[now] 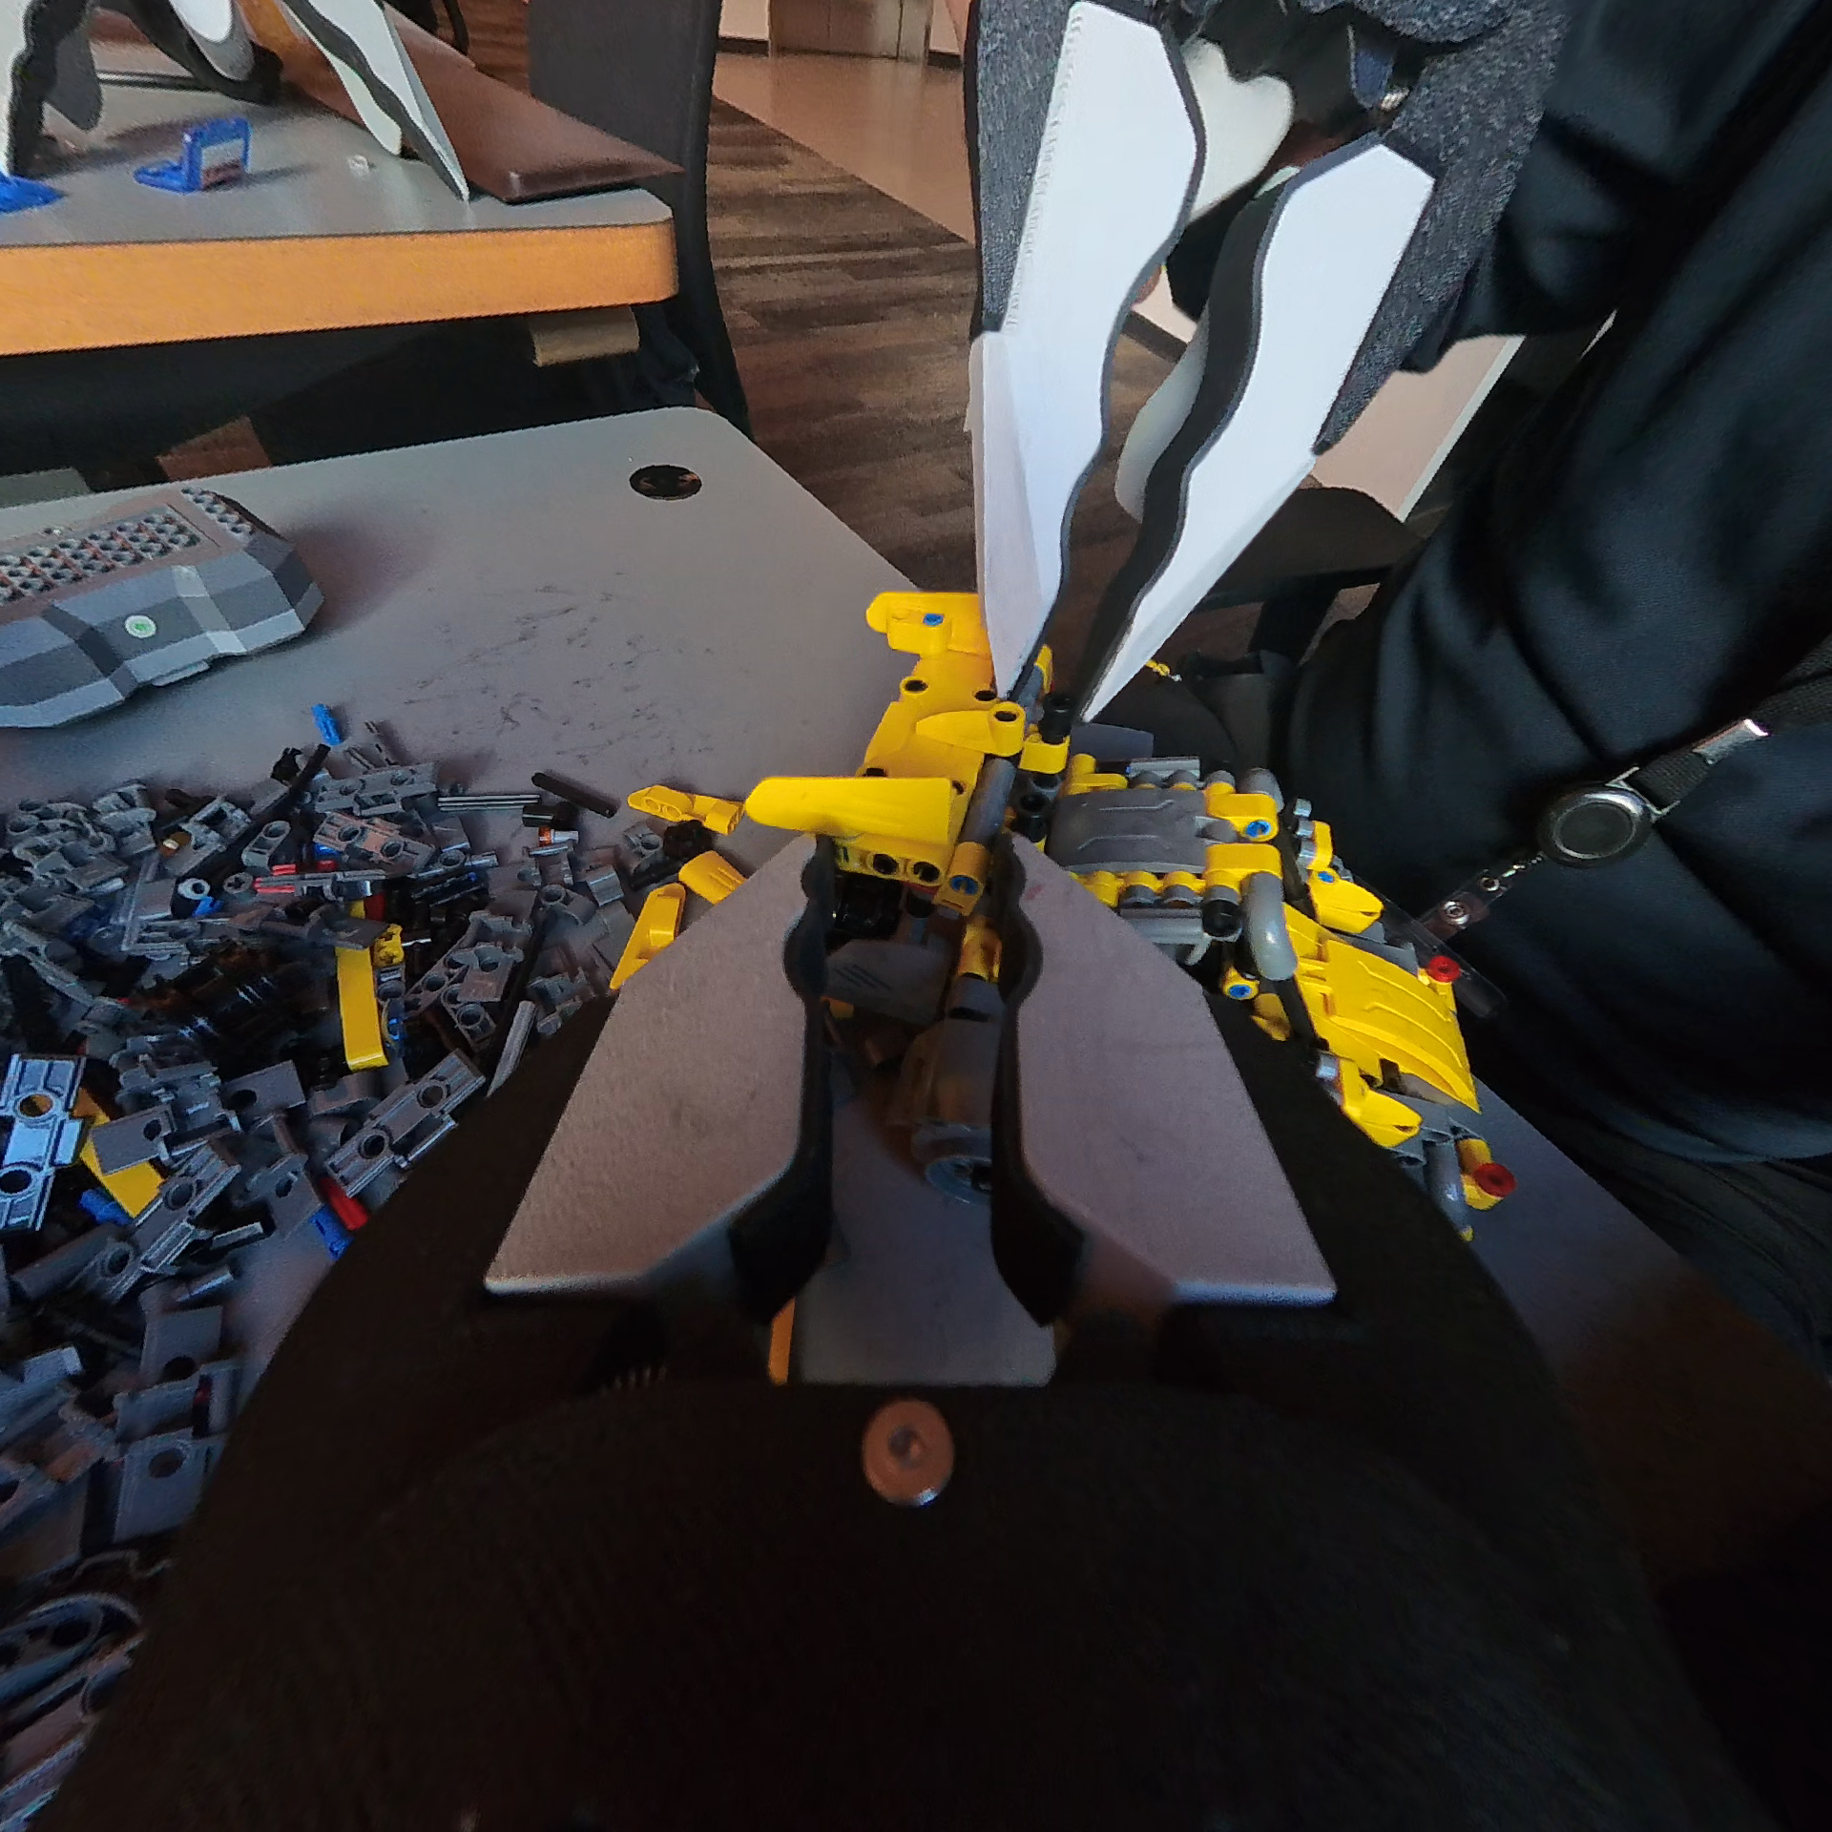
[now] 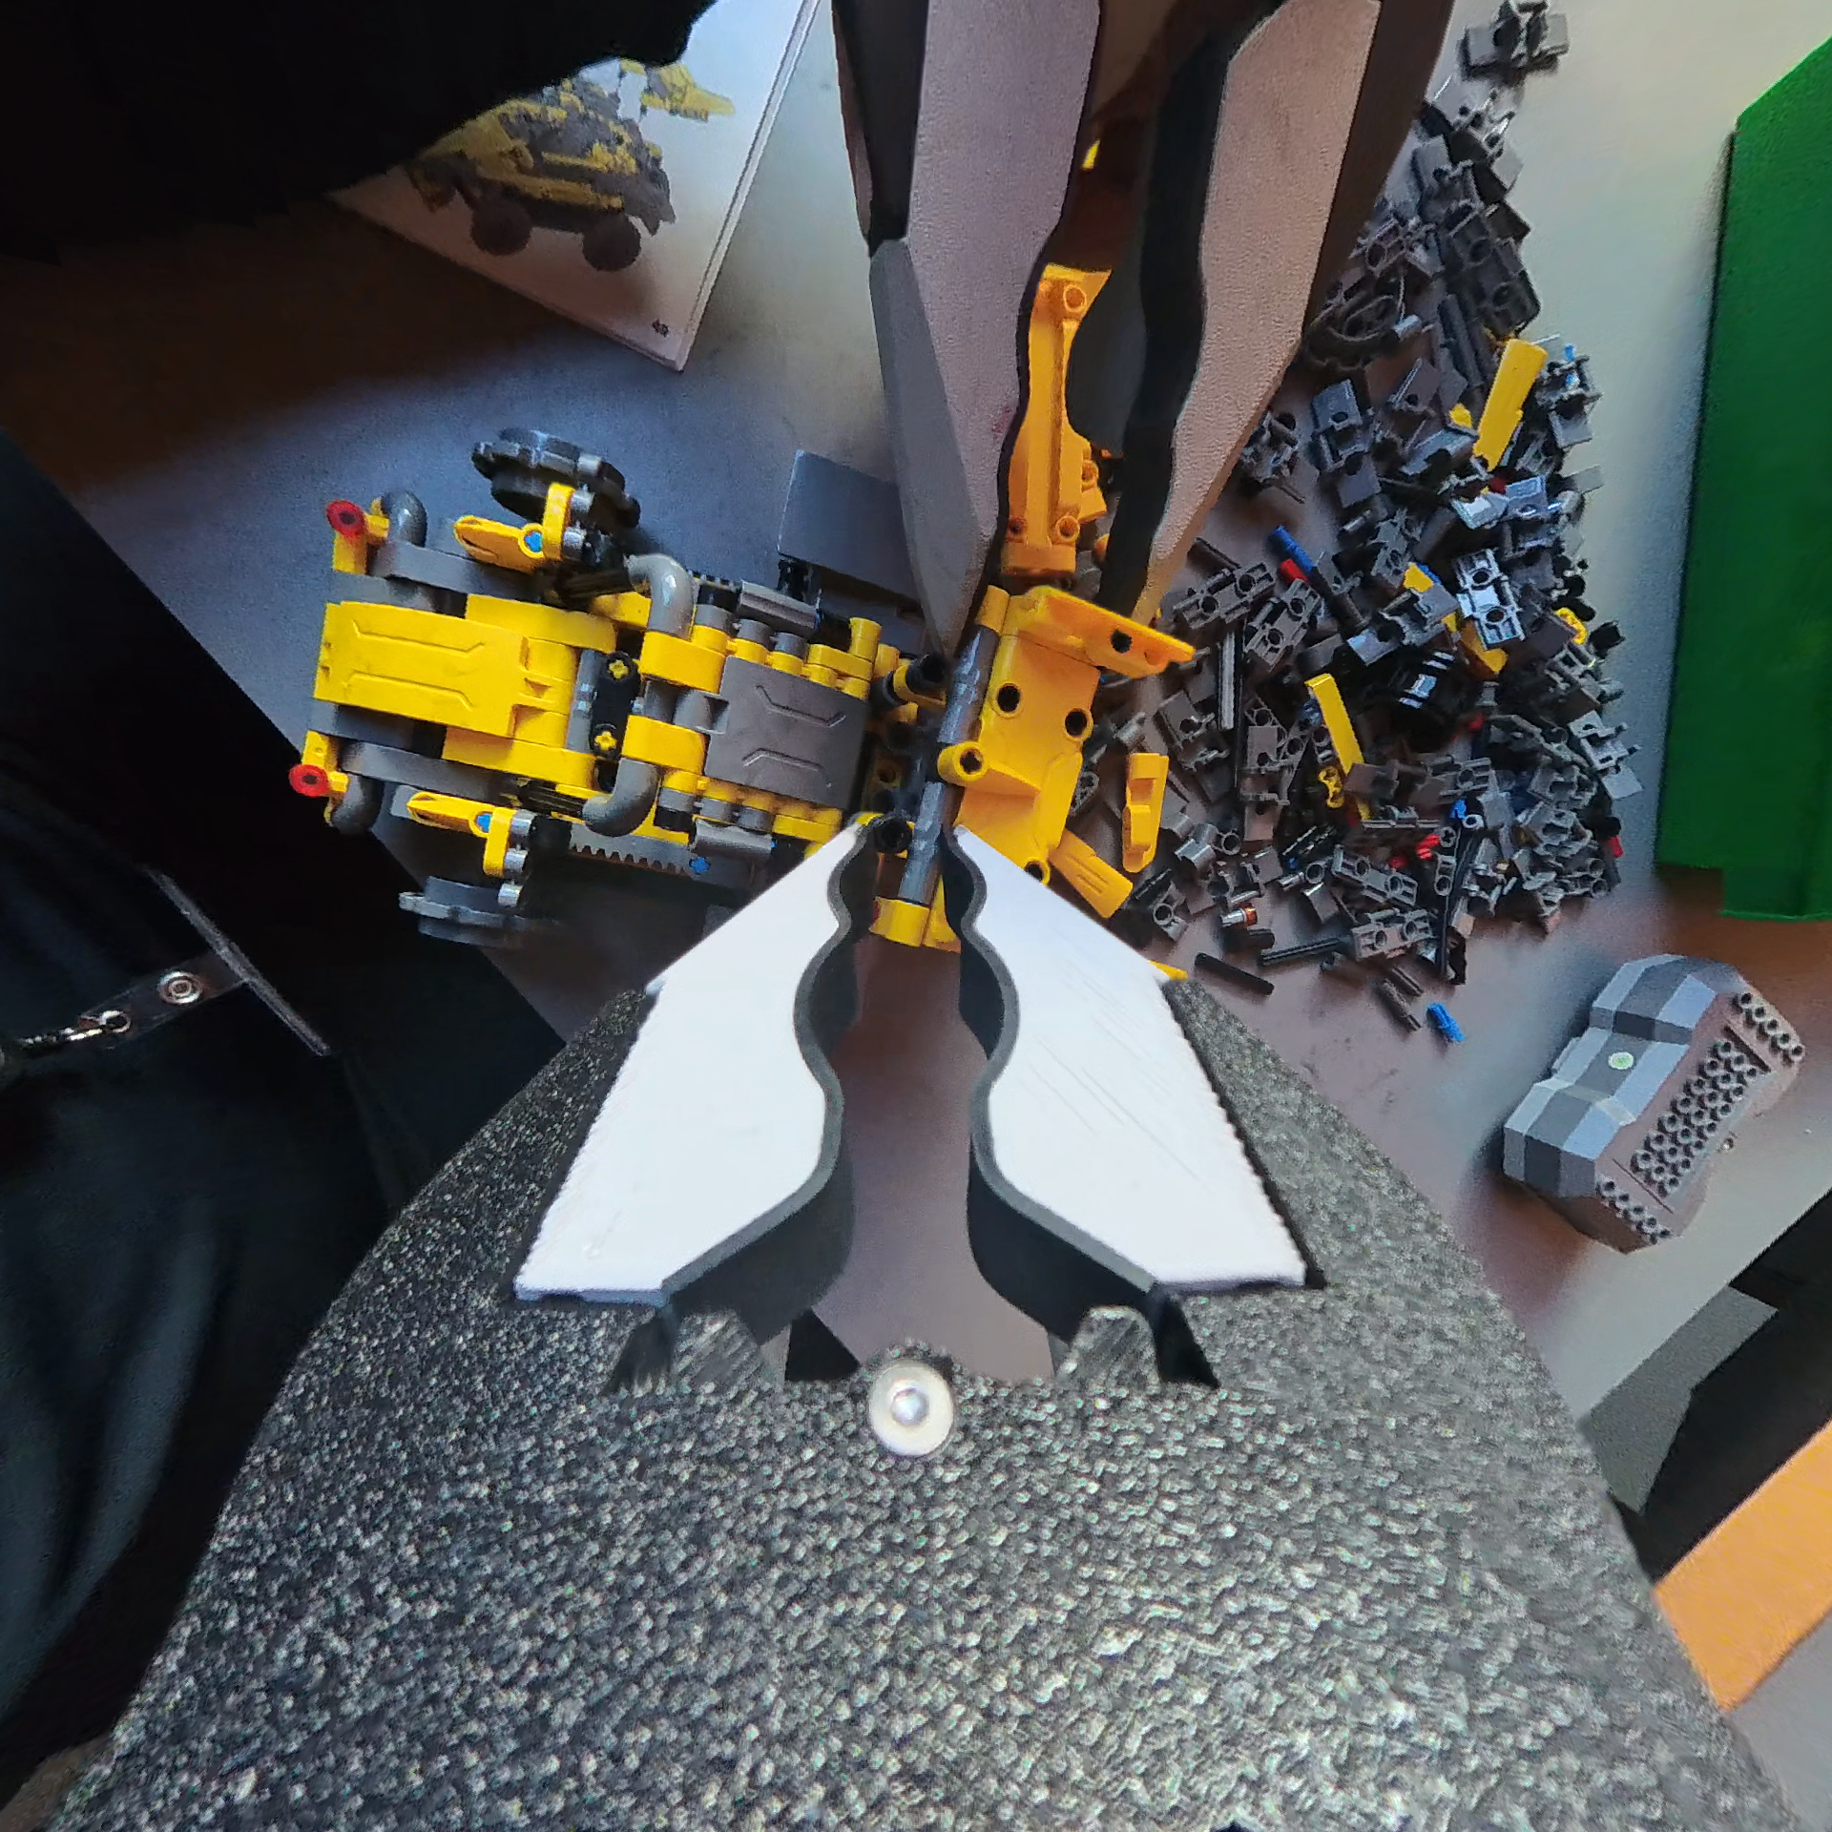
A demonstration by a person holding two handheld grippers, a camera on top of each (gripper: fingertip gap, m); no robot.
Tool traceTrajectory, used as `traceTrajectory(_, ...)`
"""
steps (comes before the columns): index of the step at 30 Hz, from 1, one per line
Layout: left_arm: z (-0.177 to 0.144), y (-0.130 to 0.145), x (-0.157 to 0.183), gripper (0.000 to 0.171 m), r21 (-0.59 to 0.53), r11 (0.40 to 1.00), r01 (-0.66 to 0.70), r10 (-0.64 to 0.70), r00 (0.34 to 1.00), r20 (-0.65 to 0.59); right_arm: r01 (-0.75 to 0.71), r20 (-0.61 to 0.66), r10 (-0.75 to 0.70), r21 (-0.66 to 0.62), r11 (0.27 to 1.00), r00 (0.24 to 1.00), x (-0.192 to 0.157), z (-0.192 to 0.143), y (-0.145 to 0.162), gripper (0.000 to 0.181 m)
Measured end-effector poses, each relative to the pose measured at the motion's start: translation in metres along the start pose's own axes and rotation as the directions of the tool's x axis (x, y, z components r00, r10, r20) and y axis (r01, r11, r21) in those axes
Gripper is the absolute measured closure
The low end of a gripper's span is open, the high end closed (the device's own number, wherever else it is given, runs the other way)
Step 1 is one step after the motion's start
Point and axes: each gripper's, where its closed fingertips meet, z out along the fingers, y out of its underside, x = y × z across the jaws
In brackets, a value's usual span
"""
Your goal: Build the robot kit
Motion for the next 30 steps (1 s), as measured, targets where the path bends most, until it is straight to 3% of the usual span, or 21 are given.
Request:
traceTrajectory(10,-0.002,0.008,-0.001,0.143,-0.029,1.000,0.007,-0.006,1.000,0.009,0.173,-0.019,-0.176,-0.107,0.979,0.984,-0.004,0.003,-0.004,0.174)
traceTrajectory(20,-0.007,0.009,0.001,0.143,-0.024,0.999,-0.027,0.027,0.999,0.023,0.419,-0.127,-0.453,-0.229,0.879,0.882,-0.007,0.005,-0.008,0.175)
traceTrajectory(25,-0.013,0.010,0.003,0.143,-0.021,0.998,-0.067,0.068,0.997,0.045,0.457,-0.113,-0.492,-0.239,0.857,0.863,-0.008,0.007,-0.012,0.175)
traceTrajectory(30,-0.017,0.011,0.002,0.143,-0.032,0.995,-0.091,0.093,0.993,0.070,0.512,-0.184,-0.572,-0.290,0.809,0.799,-0.007,0.009,-0.015,0.175)
